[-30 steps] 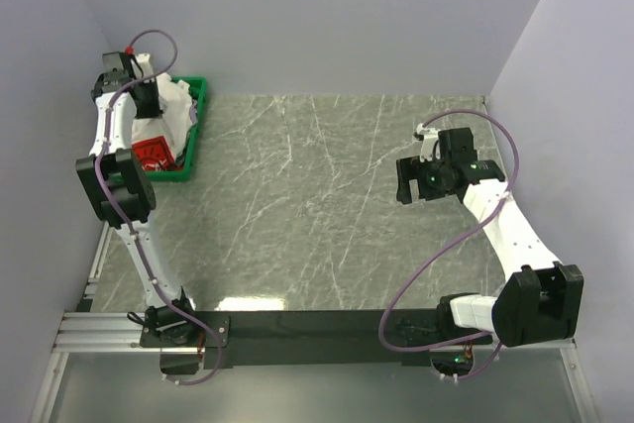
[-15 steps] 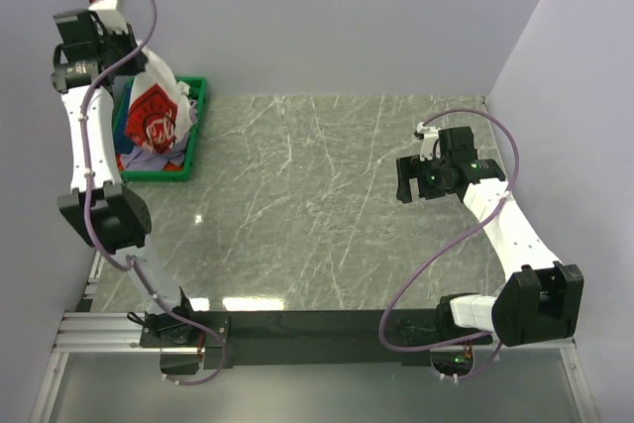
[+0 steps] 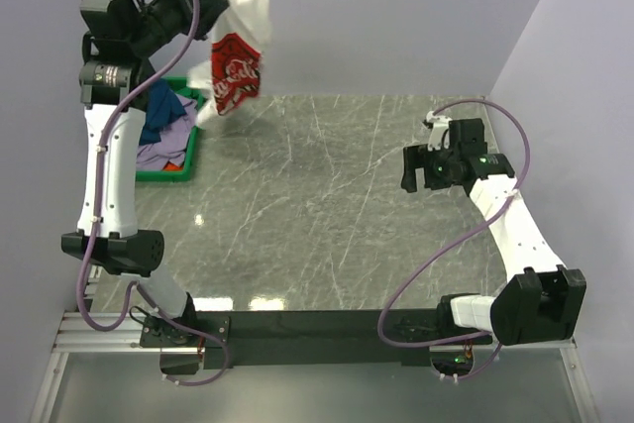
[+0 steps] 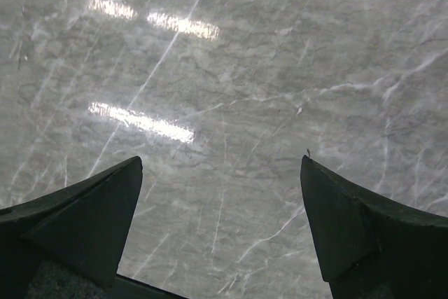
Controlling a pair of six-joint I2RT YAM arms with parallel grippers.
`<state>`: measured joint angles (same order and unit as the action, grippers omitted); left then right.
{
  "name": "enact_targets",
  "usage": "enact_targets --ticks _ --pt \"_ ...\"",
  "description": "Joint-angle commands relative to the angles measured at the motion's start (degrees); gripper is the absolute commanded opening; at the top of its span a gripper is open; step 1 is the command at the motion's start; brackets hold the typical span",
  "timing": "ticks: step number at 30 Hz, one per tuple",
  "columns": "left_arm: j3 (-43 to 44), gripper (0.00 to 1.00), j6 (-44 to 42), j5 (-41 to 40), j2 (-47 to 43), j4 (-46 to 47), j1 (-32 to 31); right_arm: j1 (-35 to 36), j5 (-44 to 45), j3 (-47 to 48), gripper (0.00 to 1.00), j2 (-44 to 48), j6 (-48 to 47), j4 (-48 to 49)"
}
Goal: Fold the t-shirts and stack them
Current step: Move the tshirt to the center of the board, then flatten the tshirt out
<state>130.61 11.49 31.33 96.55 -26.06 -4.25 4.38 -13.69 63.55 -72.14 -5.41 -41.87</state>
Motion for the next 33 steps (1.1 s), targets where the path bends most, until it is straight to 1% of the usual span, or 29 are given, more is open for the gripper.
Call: enact_targets --ticks 1,2,3,4,5,6,8,10,11,13,14,15,16,17,19,20,21,22,23,25,27,29,30,33 --pt "3.25 0.01 8.89 4.87 -2.95 10.14 -3.30 -2.53 -2.64 3.77 1.00 0.68 0.66 -0.41" --pt "3.34 0.01 12.73 6.10 -3.21 11.64 -3.74 -3.06 -3.09 3.86 1.00 0.60 0.75 -0.41" --pt "3.60 0.01 14.69 8.02 -3.30 15.30 -4.01 -4.11 -3.62 4.04 1.00 0.51 0.93 -0.58" --pt "3.78 0.01 16.62 8.83 -3.30 16.91 -4.18 -4.03 -4.75 4.30 1.00 0.51 1.01 -0.50" --pt "3.87 0.01 19.95 9.62 -3.30 18.40 -4.19 -5.86 -5.37 4.48 1.00 0.33 1.02 -0.58" --pt "3.34 0.01 21.46 10.41 -3.48 21.46 -4.19 -6.31 -5.73 4.48 1.00 0.16 1.02 -0.67" --pt "1.42 0.01 23.31 13.22 -4.35 23.16 -4.19 -7.63 -7.04 4.83 1.00 -0.02 1.10 -0.67" --pt "-5.59 0.01 22.01 14.45 -6.37 22.73 -3.93 -8.42 -8.10 5.09 1.00 -0.20 0.75 -0.85" --pt "-13.72 0.01 18.78 15.16 -9.60 22.72 -3.66 -8.60 -9.06 5.18 1.00 -0.20 0.58 -1.02" --pt "-22.63 0.01 14.20 14.81 -13.30 20.11 -2.52 -8.86 -10.03 5.27 1.00 -0.28 -0.30 -1.64" --pt "-31.46 0.01 9.91 13.94 -16.71 19.04 -1.99 -8.78 -10.65 5.18 1.00 -0.20 -0.74 -1.73" --pt "-35.90 0.04 7.61 13.67 -18.14 17.73 -0.25 -8.78 -11.87 5.01 1.00 -0.20 -1.70 -2.25" --pt "-40.04 0.10 5.32 13.84 -20.33 15.63 0.81 -8.78 -12.58 4.83 1.00 -0.28 -2.32 -2.69" --pt "-47.82 0.32 1.39 13.93 -21.13 14.39 2.13 -8.78 -13.37 4.74 1.00 -0.46 -2.93 -3.04" --pt "-53.94 0.46 -2.77 11.66 -21.49 10.96 6.86 -8.78 -15.39 4.65 1.00 -1.07 -4.69 -4.88" --pt "-58.23 0.53 -5.22 11.39 -20.54 7.55 8.71 -8.69 -16.18 4.74 1.00 -1.77 -5.57 -5.76" --pt "-59.66 0.55 -6.99 12.51 -19.66 5.69 13.17 -8.60 -16.80 4.65 1.00 -2.13 -7.06 -7.42" --pt "-60.55 0.57 -9.09 13.83 -17.82 3.41 15.30 -8.51 -17.76 4.48 1.00 -2.39 -7.94 -8.31" --pt "-61.34 0.65 -14.86 15.32 -17.02 -0.44 18.46 -7.73 -17.77 4.30 1.00 -3.00 -8.73 -9.19" --pt "-61.26 0.67 -19.02 17.00 -15.70 -3.89 20.33 -6.50 -17.60 3.16 1.00 -3.44 -10.49 -10.86" --pt "-60.65 0.69 -24.21 16.49 -15.17 -7.31 20.77 -4.66 -17.51 1.76 0.98 -3.97 -11.37 -11.04" --pt "-60.12 0.71 -27.12 15.78 -14.12 -8.21 20.77 -1.05 -16.89 0.88 0.97 -4.85 -11.11 -10.52" --pt "-59.42 0.71 -28.87 15.52 -13.33 -10.65 20.60 1.39 -17.07 0.18 0.96 -5.38 -10.59 -9.65" --pt "-57.49 0.74 -31.78 13.50 -9.38 -12.52 20.51 5.10 -16.98 -0.44 0.95 -7.83 -9.36 -7.89"
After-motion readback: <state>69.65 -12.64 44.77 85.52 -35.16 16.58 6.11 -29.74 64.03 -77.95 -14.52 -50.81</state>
